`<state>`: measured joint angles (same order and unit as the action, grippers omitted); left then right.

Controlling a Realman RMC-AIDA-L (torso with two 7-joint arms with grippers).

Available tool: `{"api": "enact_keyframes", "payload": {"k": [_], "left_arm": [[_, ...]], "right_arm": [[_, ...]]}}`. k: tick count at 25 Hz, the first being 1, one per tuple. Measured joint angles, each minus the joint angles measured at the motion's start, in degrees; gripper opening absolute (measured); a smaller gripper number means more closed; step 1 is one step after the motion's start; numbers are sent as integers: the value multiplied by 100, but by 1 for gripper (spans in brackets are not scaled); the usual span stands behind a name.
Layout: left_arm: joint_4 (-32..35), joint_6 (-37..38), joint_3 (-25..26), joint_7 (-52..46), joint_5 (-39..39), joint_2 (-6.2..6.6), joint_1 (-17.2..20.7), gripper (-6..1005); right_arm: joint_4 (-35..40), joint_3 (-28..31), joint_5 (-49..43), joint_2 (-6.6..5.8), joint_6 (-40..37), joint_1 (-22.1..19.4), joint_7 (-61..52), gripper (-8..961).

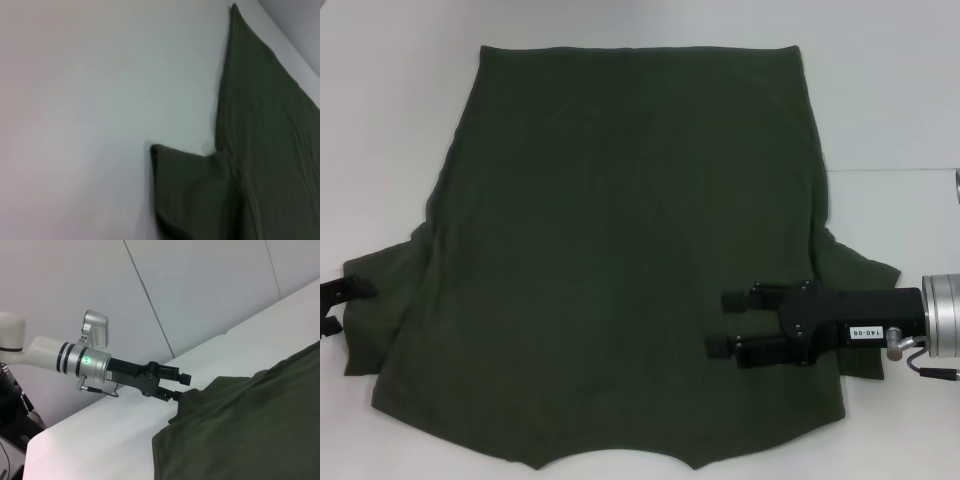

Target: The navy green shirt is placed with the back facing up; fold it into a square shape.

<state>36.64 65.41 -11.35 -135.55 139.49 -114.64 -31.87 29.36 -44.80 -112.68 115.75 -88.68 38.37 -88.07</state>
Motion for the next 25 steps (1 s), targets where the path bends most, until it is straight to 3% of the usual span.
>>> {"api": "enact_keyframes", "payload": {"k": [25], "left_arm": [[-357,-421,-336,129,307,77,-251,716]], "right_arm": [[9,15,31,-18,19,13,-26,911]]}}
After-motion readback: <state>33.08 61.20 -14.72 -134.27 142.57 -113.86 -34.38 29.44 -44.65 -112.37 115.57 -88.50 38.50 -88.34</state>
